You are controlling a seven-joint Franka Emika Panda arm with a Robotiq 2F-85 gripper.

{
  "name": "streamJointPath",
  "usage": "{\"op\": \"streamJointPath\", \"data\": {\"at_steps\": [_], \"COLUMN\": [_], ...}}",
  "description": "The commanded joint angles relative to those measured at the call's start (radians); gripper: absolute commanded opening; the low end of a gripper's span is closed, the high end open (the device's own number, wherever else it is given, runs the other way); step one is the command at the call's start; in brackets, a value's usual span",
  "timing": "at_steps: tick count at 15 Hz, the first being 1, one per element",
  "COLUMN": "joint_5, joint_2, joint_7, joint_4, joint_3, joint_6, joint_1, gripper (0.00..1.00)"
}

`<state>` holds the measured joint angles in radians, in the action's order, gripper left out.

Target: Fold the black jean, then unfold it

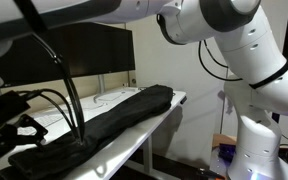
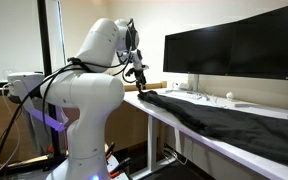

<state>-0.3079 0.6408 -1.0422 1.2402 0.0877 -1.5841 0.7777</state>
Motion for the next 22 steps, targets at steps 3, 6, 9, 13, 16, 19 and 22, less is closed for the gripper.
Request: {"op": "streamJointPath", "data": {"at_steps": [3,6,9,13,16,19,22], "joint_5": [0.022,0.026,0.032,0.042,0.068,0.088,0.079], "joint_2": [-0.029,-0.026,-0.023,-0.024,-0.024,-0.020,-0.027], "joint_7": [-0.002,-0.001,-0.001,0.004,0.016,0.029,0.034], "joint_4": [0.066,0.075,0.083,0.092,0.094,0.091,0.098], "joint_3": [0.006,0.006,0.005,0.006,0.012,0.017,0.013], "joint_6": [-0.049,-0.060,-0.057,-0.053,-0.061,-0.065,-0.086], "joint_1": [-0.020,-0.023,-0.028,-0.043,-0.057,-0.065,-0.062], "gripper": [1.00,1.00,1.00,0.67,0.47,0.26,0.09]}}
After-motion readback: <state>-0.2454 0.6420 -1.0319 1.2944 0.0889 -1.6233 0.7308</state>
